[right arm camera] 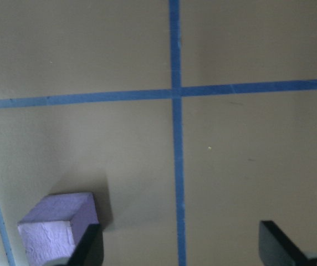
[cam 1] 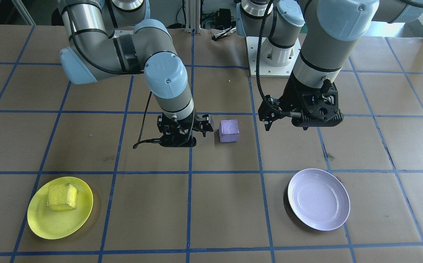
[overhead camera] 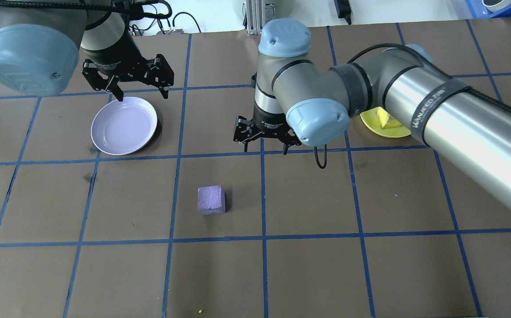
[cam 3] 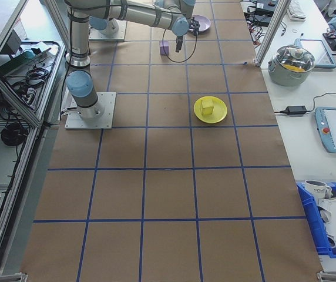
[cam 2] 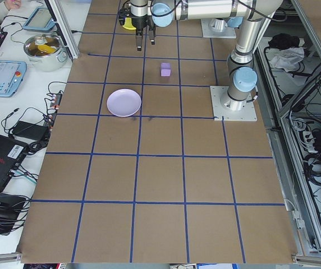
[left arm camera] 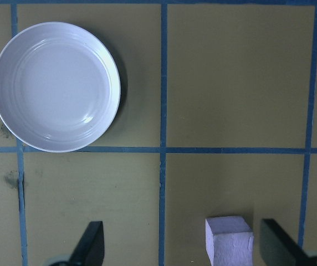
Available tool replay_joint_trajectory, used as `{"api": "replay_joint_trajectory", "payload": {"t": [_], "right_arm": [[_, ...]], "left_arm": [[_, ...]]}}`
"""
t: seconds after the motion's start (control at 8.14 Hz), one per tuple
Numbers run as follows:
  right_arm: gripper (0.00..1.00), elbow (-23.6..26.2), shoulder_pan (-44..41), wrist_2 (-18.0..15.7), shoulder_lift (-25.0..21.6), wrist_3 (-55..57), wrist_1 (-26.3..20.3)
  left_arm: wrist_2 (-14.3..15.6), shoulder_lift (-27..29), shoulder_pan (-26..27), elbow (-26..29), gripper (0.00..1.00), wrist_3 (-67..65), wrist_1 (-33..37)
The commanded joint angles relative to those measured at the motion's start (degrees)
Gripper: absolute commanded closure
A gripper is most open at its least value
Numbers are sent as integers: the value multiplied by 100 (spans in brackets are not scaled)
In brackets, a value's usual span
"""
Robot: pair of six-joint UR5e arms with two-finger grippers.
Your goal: Sort blocks by color into plates
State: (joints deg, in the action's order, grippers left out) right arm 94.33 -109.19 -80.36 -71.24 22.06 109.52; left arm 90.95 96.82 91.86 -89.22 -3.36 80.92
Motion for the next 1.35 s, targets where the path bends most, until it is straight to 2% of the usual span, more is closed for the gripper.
{"api": "replay_joint_trajectory", "payload": {"t": [0.0,0.12,0.25,0.37,0.49,0.61,0.86,1.23], "right_arm": [[0,-11,992,-389,-844,-987,-1199],[0,-20,1274,-810,-1213,-1585,-1744],[0,-11,1425,-954,-1599,-1721,-2306],[0,-20,1453,-1129,-1977,-1714,-2573],[0,-46,1453,-1052,-2286,-1696,-2532],[0,-81,1453,-1052,-2332,-1696,-2480],[0,-152,1453,-1113,-2298,-1696,-2216],[0,-99,1453,-1104,-2254,-1705,-1742]], "left_arm": [[-173,117,86,-550,0,-42,12],[-400,153,130,-875,0,-42,-50],[-489,275,156,-1061,0,-42,-50],[-577,424,200,-1115,0,-42,-50],[-830,635,235,-1116,0,-51,-42],[-903,802,288,-1124,0,-33,-33],[-877,865,603,-1343,0,-42,-15],[-877,856,605,-1721,0,-60,-15]]}}
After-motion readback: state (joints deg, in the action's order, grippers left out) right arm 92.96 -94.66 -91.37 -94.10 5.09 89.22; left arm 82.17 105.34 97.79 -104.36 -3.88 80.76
